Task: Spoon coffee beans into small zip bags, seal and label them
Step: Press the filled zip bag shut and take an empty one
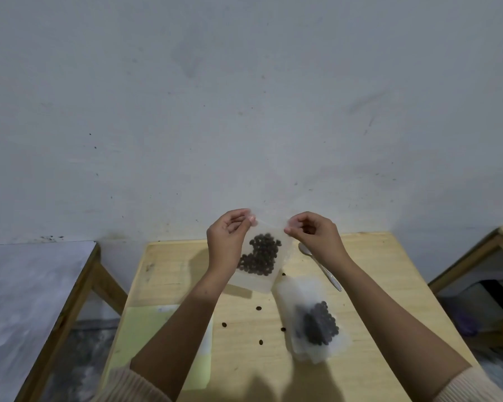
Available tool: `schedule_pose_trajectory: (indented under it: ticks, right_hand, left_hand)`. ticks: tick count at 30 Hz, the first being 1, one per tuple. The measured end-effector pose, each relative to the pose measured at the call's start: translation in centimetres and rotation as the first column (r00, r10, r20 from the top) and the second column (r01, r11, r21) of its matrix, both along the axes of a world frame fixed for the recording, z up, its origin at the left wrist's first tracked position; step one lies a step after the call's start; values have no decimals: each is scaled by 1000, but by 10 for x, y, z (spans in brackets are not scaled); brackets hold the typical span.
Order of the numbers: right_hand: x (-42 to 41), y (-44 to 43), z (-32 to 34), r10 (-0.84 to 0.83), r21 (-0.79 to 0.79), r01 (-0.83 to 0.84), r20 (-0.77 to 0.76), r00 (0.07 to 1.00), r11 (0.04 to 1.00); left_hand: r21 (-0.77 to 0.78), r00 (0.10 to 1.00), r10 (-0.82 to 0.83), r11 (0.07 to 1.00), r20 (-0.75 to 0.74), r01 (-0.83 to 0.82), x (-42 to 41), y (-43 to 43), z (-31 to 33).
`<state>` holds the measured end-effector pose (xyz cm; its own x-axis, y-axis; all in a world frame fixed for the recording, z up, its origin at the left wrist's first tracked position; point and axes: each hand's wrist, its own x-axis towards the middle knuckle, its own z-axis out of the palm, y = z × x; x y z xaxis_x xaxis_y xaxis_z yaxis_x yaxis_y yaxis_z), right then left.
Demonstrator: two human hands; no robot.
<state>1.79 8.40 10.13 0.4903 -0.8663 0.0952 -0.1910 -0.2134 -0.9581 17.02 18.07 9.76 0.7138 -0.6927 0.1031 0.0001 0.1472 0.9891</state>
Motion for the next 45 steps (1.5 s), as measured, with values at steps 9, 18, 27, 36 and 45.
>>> schedule_pose_trajectory:
  ticks: [9,18,27,36,45]
  right_hand:
    - [7,5,-11,-49,3,50,-46,998,999]
    - [8,8,-11,6,60,-4,-40,999,998]
    - [12,8,-9,31,36,-28,-101,994,999]
    - [15,10,-7,28,28,-24,-149,988,999]
    - [25,14,-15,-34,39,44,-226,974,998]
  left_hand:
    - [48,1000,26,999,7,-26,-7,-1,-7]
    - [43,999,20,999,-29,-18,-11,-1,-12]
    - [66,999,-32,997,-18,33,-13,0,-13]
    - [70,998,-54,996,-35,56,-15,0,-16]
    - [91,996,-49,994,-80,57,-15,1,-24]
